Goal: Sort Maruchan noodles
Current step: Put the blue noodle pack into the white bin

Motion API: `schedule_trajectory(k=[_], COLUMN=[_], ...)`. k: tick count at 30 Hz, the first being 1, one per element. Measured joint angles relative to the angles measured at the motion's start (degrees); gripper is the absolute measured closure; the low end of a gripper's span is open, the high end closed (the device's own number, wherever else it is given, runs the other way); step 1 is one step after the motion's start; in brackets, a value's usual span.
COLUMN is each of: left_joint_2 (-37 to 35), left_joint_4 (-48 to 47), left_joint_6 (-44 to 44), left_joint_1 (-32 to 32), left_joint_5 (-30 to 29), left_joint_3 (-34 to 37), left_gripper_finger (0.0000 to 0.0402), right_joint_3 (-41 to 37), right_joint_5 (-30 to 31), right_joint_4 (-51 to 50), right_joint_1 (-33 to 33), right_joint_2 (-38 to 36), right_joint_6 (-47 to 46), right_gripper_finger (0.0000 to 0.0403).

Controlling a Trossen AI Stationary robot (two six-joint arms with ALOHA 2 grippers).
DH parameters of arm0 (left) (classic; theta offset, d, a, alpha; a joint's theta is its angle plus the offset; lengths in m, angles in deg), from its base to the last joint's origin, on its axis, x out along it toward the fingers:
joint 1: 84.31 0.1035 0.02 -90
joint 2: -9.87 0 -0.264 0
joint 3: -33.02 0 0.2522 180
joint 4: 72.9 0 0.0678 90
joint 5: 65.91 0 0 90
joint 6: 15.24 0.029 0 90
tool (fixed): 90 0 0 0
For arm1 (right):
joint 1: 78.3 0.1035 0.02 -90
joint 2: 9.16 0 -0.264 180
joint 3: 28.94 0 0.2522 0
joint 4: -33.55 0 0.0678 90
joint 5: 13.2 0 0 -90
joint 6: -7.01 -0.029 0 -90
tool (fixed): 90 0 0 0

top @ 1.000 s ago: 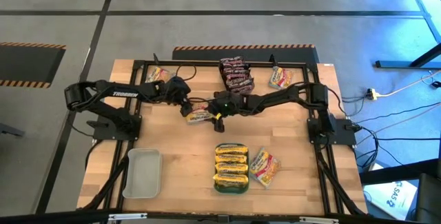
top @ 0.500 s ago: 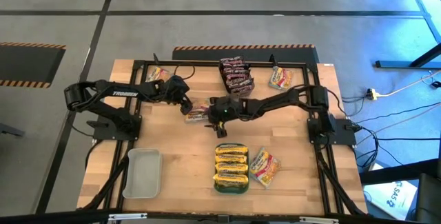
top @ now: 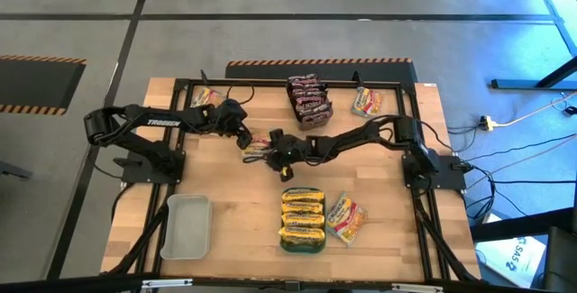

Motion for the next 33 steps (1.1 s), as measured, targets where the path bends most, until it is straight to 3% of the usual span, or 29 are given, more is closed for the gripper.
schedule_trajectory(k=[3,10,17,23,28,33], left_joint_2=[0.0,-0.1,0.0,-1.3,-5.1,-9.7], left_joint_4=[-0.8,-6.1,-6.6,-6.2,-6.1,-5.8], left_joint_6=[-1.2,-3.9,-6.1,-5.4,-0.5,6.7], left_joint_1=[-0.6,-3.6,-7.4,-7.9,-7.9,-10.5], left_joint_5=[3.3,14.2,20.1,24.0,17.2,10.6], left_joint_3=[0.0,0.0,0.1,0.1,0.0,0.6], left_gripper_finger=[0.0129,0.0129,0.0129,0.0129,0.0129,0.0129], right_joint_3=[1.3,1.4,1.2,1.3,1.3,1.1], right_joint_5=[1.1,15.4,15.6,6.7,-3.7,-18.3], right_joint_4=[-1.8,-4.9,-6.7,-16.1,-23.5,-26.2], right_joint_1=[-0.4,-1.1,-1.5,-1.9,-4.2,-6.1], right_joint_2=[1.1,0.6,-0.5,-8.1,-12.1,-12.4], right_joint_6=[0.0,2.8,1.3,-9.0,-23.1,-35.3], right_gripper_finger=[0.0185,0.0185,0.0185,0.0185,0.0185,0.0185])
